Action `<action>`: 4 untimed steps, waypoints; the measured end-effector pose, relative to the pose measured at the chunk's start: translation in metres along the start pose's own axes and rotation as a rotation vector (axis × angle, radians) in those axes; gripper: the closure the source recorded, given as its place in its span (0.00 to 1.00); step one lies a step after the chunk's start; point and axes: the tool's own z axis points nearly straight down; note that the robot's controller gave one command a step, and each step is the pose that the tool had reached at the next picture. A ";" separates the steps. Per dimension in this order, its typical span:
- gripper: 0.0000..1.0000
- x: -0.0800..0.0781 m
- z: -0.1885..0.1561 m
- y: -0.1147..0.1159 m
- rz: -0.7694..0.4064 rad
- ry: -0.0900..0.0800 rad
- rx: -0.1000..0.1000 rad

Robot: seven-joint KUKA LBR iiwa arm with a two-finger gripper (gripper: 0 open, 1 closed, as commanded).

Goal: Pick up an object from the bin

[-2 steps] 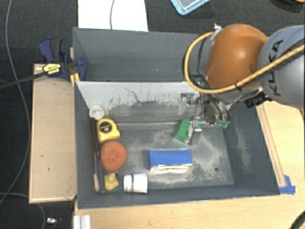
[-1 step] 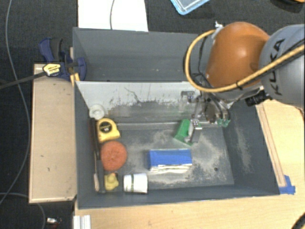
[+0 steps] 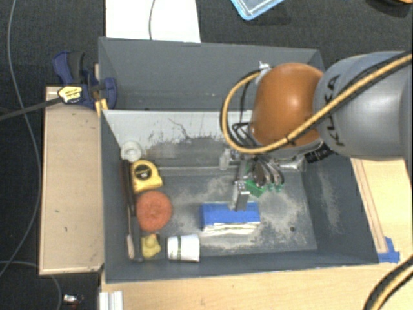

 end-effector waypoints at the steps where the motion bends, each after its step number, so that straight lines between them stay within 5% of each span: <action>1: 0.00 0.055 0.035 0.012 0.095 -0.003 0.001; 2: 0.00 0.064 0.088 0.028 -0.002 -0.005 -0.002; 3: 0.00 0.061 0.092 0.001 0.299 -0.008 -0.004; 4: 1.00 0.018 0.095 -0.030 -0.104 -0.008 -0.004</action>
Offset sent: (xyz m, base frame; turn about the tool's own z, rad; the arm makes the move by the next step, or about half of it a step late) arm -0.0671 0.0268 -0.0892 -0.0028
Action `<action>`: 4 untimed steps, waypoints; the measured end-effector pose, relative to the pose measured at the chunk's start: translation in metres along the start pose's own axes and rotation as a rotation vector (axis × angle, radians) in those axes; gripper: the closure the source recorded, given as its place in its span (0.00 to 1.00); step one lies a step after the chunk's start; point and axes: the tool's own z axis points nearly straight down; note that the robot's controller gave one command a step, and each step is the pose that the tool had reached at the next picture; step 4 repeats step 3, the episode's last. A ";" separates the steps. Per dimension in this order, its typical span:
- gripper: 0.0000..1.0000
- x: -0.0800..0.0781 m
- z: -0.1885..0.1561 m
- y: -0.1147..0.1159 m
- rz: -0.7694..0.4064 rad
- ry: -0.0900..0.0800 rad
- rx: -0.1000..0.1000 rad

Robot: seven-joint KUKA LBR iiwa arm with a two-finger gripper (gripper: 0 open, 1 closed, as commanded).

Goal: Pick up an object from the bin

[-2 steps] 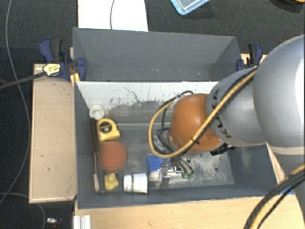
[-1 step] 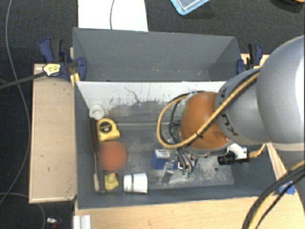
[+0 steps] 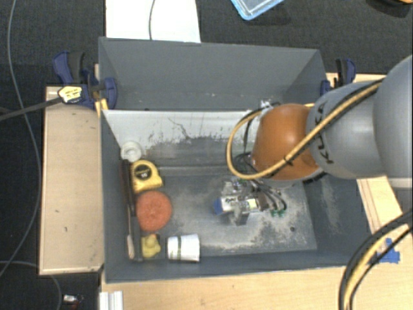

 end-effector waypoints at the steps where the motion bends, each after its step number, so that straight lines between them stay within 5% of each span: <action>1: 1.00 0.000 0.000 0.000 0.002 0.000 0.000; 3: 1.00 0.007 -0.135 -0.010 0.019 0.010 -0.001; 4: 1.00 0.007 -0.135 -0.010 0.019 0.010 -0.001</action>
Offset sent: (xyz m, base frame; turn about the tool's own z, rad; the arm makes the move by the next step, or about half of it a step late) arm -0.0175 0.0027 0.1505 0.0856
